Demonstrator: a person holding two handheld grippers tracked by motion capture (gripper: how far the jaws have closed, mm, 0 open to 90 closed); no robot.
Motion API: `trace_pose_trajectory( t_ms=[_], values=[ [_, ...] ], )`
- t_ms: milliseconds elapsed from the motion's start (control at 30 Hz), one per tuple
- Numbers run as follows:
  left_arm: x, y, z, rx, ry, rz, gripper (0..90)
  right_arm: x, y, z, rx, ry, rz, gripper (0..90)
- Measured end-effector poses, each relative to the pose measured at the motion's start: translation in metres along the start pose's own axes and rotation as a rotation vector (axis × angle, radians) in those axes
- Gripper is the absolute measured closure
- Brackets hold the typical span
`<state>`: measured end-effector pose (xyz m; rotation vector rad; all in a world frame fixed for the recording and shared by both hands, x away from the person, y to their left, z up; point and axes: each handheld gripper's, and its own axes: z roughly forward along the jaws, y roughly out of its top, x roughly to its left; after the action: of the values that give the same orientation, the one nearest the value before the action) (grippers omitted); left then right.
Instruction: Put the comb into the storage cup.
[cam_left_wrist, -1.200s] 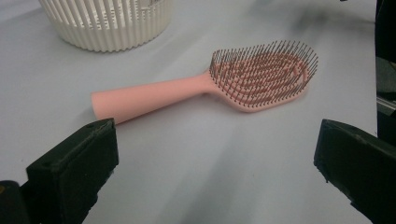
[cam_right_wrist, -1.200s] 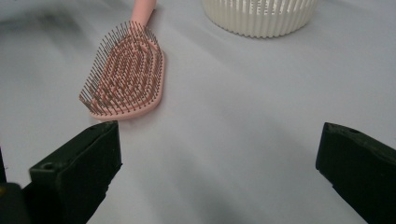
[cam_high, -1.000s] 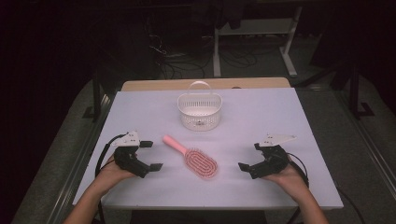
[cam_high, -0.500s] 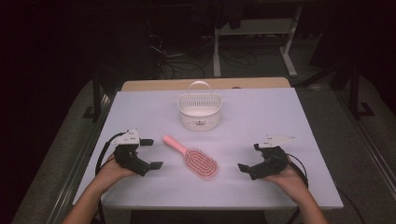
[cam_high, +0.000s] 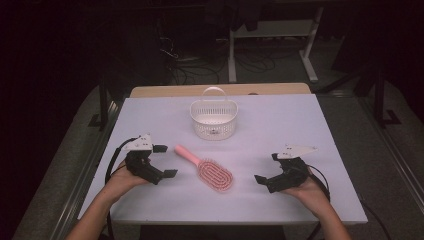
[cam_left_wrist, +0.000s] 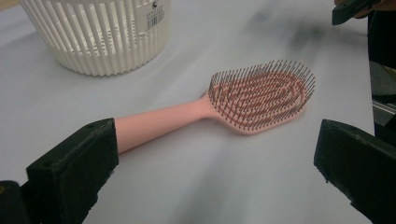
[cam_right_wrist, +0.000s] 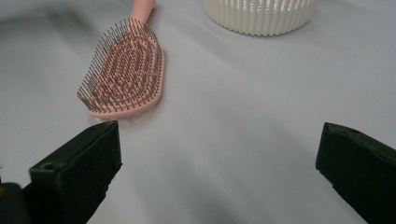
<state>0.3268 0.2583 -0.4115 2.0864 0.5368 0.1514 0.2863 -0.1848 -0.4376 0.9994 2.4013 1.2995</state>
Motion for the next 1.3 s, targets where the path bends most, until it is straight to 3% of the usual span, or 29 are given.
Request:
trace_pose_trajectory(
  t_ms=[667,1300],
  values=[
    [0.004,0.016,0.012,-0.015,-0.019,0.013,0.0,-0.001,0.001,-0.001,-0.015,0.006,0.005,0.0],
    [0.013,0.025,0.015,-0.026,0.002,-0.007,2.5,-0.002,0.002,0.0,-0.024,0.011,0.009,0.0]
  ],
)
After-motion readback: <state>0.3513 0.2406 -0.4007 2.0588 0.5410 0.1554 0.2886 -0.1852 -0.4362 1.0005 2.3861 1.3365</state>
